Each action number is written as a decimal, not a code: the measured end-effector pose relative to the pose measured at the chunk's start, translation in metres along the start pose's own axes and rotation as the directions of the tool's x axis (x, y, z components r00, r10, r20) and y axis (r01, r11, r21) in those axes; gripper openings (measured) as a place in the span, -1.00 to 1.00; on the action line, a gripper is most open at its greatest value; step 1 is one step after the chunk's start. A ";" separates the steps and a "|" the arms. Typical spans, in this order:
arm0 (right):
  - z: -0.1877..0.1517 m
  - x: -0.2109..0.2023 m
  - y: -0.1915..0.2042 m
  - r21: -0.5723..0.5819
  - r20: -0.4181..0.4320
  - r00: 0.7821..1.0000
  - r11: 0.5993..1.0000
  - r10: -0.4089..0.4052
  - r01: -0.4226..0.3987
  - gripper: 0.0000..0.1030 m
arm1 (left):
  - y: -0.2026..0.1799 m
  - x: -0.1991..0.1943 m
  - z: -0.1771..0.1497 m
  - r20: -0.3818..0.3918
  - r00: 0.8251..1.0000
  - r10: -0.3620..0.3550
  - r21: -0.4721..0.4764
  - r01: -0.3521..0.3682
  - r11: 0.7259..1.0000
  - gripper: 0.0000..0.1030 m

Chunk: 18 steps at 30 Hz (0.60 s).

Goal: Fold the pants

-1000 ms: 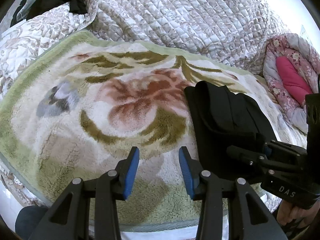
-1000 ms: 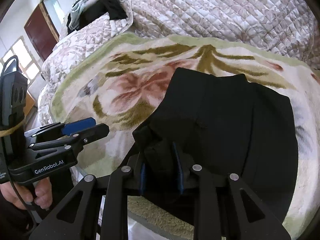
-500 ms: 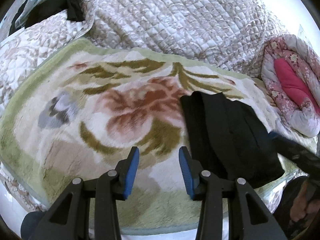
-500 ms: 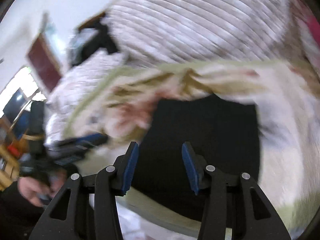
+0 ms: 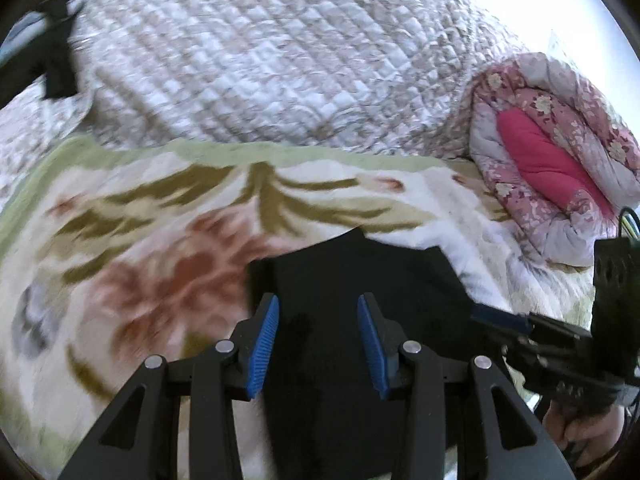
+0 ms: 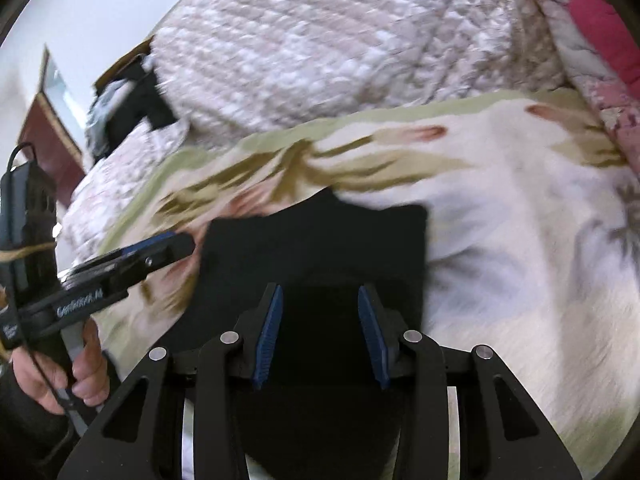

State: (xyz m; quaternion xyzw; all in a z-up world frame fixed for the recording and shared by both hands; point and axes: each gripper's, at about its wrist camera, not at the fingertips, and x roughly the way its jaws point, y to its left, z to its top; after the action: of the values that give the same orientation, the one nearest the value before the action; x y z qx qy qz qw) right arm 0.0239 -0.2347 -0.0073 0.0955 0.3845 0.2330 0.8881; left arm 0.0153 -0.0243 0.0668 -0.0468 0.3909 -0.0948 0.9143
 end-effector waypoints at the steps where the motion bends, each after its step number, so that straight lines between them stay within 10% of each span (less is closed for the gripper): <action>1: 0.007 0.007 -0.004 -0.007 -0.007 1.000 1.000 -0.008 0.008 -0.31 | -0.003 0.008 0.003 -0.006 1.000 -0.003 0.005 0.003 1.000 -0.15; 7: 0.015 0.046 -0.037 0.000 -0.065 0.994 0.996 -0.086 0.086 -0.67 | 0.002 0.056 -0.007 -0.071 0.997 0.028 0.022 -0.027 0.999 -0.09; 18: 0.013 0.033 -0.031 -0.023 -0.062 0.991 0.992 -0.122 0.121 -0.57 | 0.004 0.058 -0.015 -0.020 0.999 0.034 0.036 -0.033 0.999 -0.02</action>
State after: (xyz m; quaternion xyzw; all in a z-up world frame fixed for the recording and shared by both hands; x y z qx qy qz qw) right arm 0.0637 -0.2461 -0.0300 0.0560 0.4152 0.1850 0.8889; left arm 0.0443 -0.0327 0.0147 -0.0230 0.3991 -0.0869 0.9125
